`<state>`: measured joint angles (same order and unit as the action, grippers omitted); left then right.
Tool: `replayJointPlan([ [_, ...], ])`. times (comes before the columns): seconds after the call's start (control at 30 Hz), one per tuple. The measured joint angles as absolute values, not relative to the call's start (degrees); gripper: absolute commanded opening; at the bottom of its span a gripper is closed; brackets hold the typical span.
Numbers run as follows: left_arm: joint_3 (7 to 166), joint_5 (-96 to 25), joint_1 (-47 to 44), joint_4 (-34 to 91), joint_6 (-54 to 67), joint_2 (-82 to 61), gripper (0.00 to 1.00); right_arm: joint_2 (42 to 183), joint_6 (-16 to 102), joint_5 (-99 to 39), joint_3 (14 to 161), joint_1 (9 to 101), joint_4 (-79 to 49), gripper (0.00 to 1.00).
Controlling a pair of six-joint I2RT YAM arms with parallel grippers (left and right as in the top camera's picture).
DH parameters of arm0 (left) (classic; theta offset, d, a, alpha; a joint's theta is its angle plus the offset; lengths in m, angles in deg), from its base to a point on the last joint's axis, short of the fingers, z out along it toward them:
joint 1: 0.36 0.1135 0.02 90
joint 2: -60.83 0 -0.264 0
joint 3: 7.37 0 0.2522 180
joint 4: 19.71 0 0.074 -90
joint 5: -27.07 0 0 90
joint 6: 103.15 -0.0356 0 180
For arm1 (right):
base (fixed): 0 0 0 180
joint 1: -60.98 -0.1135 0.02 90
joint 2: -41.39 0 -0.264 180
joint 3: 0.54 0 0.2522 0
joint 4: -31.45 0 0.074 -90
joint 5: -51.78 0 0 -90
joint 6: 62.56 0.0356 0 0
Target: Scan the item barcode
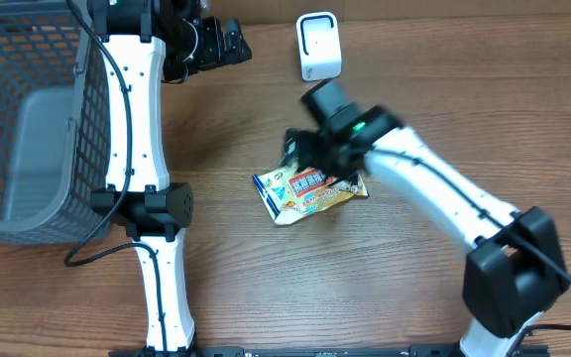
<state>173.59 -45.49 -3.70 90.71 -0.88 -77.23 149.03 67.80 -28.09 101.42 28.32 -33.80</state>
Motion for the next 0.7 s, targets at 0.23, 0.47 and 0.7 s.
replayJointPlan([
  [0.23, 169.4, -54.5, -3.7, 90.7, 4.0, -77.2, 1.0, 149.0, 74.2, -28.2, 101.4, 31.7, -34.6, 0.82],
  [0.47, 166.9, -57.2, -3.7, 90.8, 5.4, -77.2, 1.0, 149.0, 91.8, -36.3, 100.2, 27.8, -36.8, 0.85],
  [0.7, 166.9, -57.6, -3.7, 90.7, 5.4, -77.2, 1.0, 149.0, 102.3, -40.4, 93.9, 24.5, -30.0, 0.89],
])
